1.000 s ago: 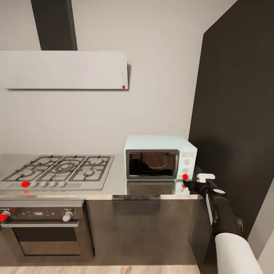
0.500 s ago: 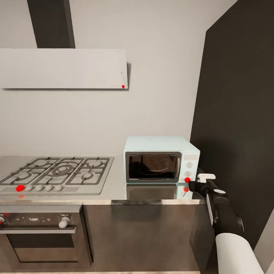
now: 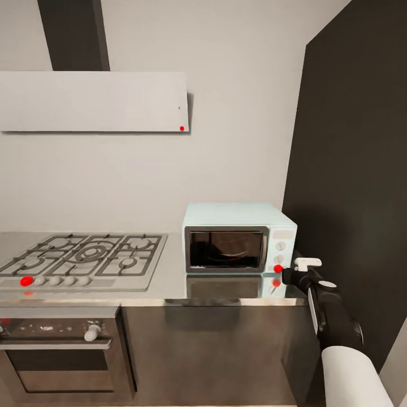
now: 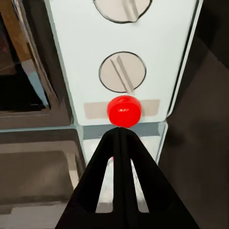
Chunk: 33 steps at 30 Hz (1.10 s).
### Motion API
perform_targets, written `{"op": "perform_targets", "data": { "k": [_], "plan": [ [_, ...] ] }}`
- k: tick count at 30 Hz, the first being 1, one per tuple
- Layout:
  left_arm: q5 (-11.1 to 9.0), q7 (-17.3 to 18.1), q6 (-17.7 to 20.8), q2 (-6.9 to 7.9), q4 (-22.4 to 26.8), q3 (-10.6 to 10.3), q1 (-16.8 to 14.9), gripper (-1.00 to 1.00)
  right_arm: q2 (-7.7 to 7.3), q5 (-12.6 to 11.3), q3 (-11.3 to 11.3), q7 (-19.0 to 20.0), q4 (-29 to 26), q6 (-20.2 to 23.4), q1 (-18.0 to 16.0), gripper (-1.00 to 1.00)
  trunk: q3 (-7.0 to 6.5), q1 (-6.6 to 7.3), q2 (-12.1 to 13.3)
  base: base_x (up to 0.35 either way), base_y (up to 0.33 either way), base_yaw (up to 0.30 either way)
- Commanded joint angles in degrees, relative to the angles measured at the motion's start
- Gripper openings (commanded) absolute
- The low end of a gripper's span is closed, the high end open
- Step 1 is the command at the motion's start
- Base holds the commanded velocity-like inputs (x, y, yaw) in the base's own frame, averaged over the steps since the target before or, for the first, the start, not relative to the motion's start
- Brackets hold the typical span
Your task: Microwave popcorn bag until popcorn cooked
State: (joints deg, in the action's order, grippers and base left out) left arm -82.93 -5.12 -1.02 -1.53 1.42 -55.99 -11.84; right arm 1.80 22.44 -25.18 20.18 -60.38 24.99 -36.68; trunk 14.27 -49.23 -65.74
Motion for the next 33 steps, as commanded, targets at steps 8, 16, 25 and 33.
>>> {"op": "perform_targets", "data": {
  "k": [8, 16, 25, 33],
  "plan": [
    [-0.5, -0.3, -0.1, 0.07, 0.1, -0.4, 0.0, 1.0, 0.05, 0.6, -0.2, 0.5, -0.1, 0.1, -0.1, -1.0, 0.08, -0.03, 0.0, 0.06, -0.044, 0.0],
    [-0.5, -0.3, -0.1, 0.13, 0.1, -0.4, 0.0, 1.0, 0.15, 0.3, -0.1, 0.1, 0.1, 0.1, 0.0, -1.0, 0.08, -0.03, 0.0, 0.059, -0.001, 0.0],
    [-0.5, -0.3, -0.1, 0.13, 0.1, -0.4, 0.0, 1.0, 0.05, 0.3, -0.2, -0.2, 1.7, 0.1, 0.0, -1.0, 0.08, -0.03, 0.0, 0.014, 0.0, 0.0],
    [-0.5, -0.3, -0.1, 0.13, 0.1, -0.4, 0.0, 1.0, -1.17, 0.2, -0.3, -1.1, 3.0, 0.1, -0.1, -1.0, 0.08, -0.03, 0.0, 0.0, 0.0, 0.0]
  ]
}}
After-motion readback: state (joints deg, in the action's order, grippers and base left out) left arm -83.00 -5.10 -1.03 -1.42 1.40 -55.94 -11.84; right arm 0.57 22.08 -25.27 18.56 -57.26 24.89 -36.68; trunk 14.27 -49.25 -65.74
